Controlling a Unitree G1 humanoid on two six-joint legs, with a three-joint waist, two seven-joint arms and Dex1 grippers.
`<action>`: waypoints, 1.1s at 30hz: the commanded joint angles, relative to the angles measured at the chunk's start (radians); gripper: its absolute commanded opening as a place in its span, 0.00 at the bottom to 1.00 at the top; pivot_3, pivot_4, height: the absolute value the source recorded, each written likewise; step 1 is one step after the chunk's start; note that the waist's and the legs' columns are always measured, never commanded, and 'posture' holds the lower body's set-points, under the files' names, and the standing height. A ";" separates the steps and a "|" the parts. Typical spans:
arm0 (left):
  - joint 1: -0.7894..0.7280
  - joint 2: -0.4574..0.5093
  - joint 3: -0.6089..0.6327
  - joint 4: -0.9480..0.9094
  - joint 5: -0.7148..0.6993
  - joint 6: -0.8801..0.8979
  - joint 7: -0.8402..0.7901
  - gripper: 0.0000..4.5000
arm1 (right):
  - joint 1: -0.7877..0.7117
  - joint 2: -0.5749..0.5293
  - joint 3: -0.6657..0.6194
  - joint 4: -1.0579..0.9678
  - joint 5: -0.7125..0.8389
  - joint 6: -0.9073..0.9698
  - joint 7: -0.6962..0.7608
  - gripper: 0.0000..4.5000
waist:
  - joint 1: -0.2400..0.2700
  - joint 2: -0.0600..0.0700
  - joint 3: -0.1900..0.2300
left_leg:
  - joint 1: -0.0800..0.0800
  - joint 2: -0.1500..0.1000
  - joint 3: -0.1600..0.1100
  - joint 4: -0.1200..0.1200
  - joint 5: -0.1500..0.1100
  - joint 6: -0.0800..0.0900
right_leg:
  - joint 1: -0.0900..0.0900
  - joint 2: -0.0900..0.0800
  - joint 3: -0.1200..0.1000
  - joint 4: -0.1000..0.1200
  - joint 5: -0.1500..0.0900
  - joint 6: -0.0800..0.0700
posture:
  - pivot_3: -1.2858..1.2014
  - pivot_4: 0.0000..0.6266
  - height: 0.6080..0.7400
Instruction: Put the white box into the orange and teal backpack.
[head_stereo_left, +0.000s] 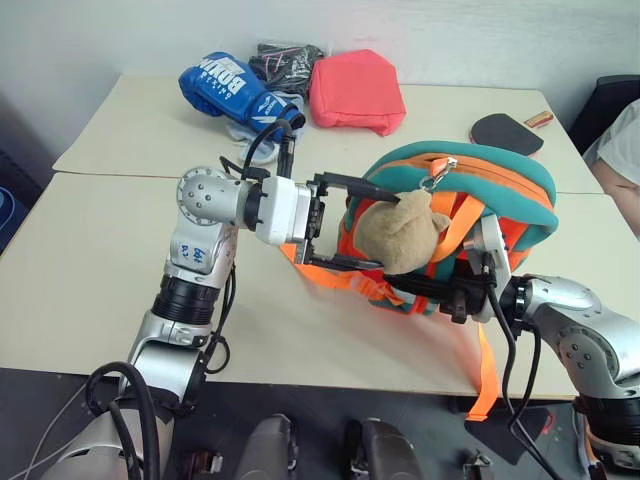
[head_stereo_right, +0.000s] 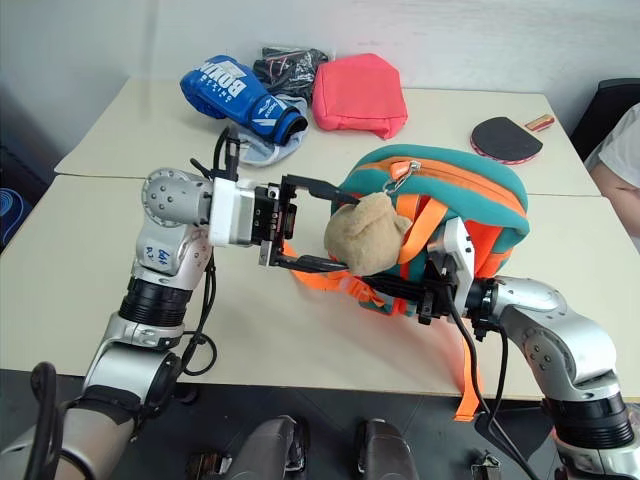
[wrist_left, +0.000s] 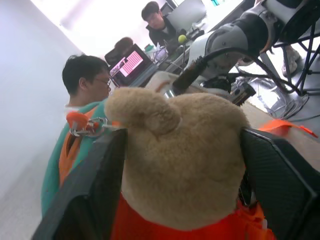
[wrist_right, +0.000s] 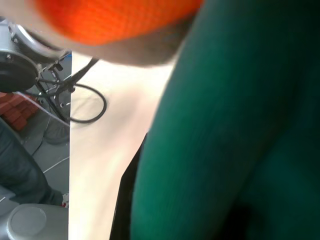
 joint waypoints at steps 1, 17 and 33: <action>-0.017 0.006 0.000 0.009 0.018 -0.045 0.022 0.54 | -0.004 0.010 -0.005 -0.039 0.012 0.009 -0.016 0.00 | 0.001 0.000 0.000 | 0.000 0.000 0.000 0.000 0.000 0.000 | 0.000 0.000 0.000 0.000 0.000 0.000 | 0.52 0.24 1.00; -0.213 0.105 0.295 0.226 -0.226 0.497 0.351 0.20 | 0.111 0.013 -0.125 -0.101 0.080 0.004 -0.063 0.00 | 0.002 0.000 0.000 | 0.000 0.000 0.000 0.000 0.000 0.000 | 0.000 0.000 0.000 0.000 0.000 0.000 | 0.52 0.24 1.00; -0.096 0.124 0.205 0.312 -0.113 0.533 0.273 0.24 | 0.232 0.026 -0.191 -0.149 0.099 -0.026 -0.095 0.00 | 0.008 -0.001 0.001 | -0.003 -0.001 0.000 0.000 0.000 0.000 | -0.003 -0.001 0.000 0.004 0.000 0.000 | 0.52 0.24 1.00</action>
